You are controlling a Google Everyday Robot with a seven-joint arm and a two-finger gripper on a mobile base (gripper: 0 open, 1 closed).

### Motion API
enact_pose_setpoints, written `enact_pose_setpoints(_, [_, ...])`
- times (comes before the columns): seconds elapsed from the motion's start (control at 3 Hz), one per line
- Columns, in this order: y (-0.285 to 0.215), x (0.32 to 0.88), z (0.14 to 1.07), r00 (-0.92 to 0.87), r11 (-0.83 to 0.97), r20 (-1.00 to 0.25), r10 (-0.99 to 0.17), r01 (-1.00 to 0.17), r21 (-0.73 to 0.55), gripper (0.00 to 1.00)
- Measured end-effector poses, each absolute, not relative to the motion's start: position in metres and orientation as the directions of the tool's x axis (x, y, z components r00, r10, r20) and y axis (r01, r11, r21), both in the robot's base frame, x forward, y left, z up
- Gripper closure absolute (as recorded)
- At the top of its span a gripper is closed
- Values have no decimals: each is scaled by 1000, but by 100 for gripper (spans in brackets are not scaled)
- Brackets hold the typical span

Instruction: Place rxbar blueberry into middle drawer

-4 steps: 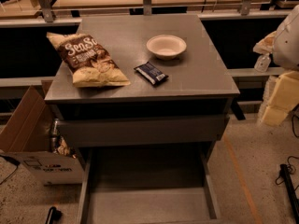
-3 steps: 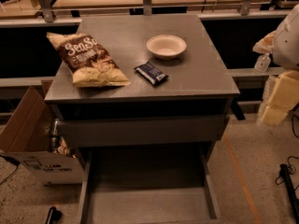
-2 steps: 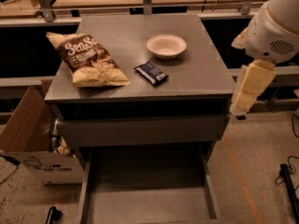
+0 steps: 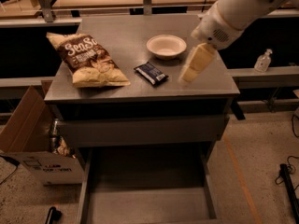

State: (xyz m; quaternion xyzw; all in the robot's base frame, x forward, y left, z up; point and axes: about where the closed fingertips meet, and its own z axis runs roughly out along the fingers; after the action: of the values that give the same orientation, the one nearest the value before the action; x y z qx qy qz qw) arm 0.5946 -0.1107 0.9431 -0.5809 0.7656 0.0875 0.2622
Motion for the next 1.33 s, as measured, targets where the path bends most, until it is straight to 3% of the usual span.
enact_pose_setpoints(0.67, [-62,637,904,-227,437,-653,-722,-882,-177,0])
enact_pose_setpoints(1.0, [-37,649,882,-241,465,-675,-697,-869,-169,5])
enact_pose_setpoints(1.33, [-21,660,865,-255,485,-681,-687,-858,-168,19])
